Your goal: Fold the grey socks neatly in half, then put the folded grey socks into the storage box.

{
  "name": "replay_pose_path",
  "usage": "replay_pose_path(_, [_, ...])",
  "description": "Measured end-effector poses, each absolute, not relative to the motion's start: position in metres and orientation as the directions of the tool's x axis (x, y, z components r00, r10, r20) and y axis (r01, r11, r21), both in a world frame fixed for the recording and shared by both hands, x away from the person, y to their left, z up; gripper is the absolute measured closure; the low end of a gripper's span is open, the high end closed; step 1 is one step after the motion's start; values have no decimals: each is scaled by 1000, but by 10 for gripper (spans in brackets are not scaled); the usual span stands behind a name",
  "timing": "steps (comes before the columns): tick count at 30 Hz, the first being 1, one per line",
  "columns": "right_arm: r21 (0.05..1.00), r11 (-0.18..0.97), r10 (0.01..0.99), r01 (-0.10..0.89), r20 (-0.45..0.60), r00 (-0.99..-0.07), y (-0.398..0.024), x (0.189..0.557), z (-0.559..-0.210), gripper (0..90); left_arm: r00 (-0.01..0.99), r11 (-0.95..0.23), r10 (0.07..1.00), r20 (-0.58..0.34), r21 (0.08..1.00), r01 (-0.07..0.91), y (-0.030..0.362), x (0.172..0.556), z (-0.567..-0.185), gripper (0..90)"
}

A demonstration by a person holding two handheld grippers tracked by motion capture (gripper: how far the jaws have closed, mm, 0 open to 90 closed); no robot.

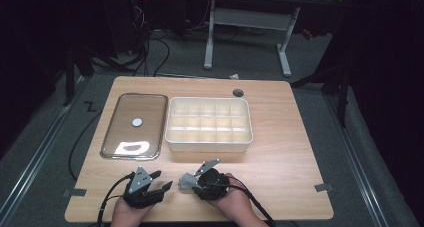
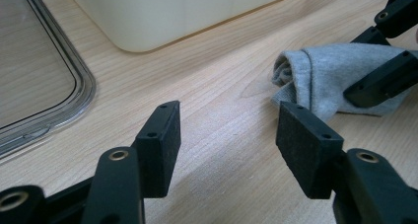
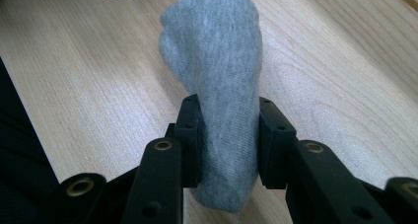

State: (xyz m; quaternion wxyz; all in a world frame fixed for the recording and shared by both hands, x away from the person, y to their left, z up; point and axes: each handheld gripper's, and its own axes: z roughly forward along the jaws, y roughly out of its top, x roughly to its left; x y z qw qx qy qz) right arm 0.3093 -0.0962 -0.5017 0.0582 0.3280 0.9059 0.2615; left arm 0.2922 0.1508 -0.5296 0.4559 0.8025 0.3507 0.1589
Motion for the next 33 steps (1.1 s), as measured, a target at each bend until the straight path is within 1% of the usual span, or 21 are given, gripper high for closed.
replay_pose_path(3, [507,653,623,563,63,-780,-96,310,-499,687,704,-334,706,-72,843,422,151,293,-529,432])
replay_pose_path(10, [536,624,642,568,62,-764,-104,313,-487,687,706,-327,703,-79,847,420,151,294,-528,419])
replay_pose_path(18, [543,622,661,564,21,-750,-121,315,-481,686,704,-333,708,-59,851,406,150,293,-527,405])
replay_pose_path(22, [554,585,690,592,43,-722,-136,317,-479,684,698,-343,714,-56,841,418,152,293,-527,393])
replay_pose_path(25, [547,581,700,603,42,-713,-141,318,-481,684,692,-340,719,-62,838,428,154,291,-527,384])
replay_pose_path(30, [536,579,721,614,14,-692,-157,317,-481,684,689,-346,722,-60,831,435,155,289,-527,395])
replay_pose_path(33, [533,568,732,628,21,-681,-164,317,-479,684,693,-358,719,-53,827,434,153,290,-527,405])
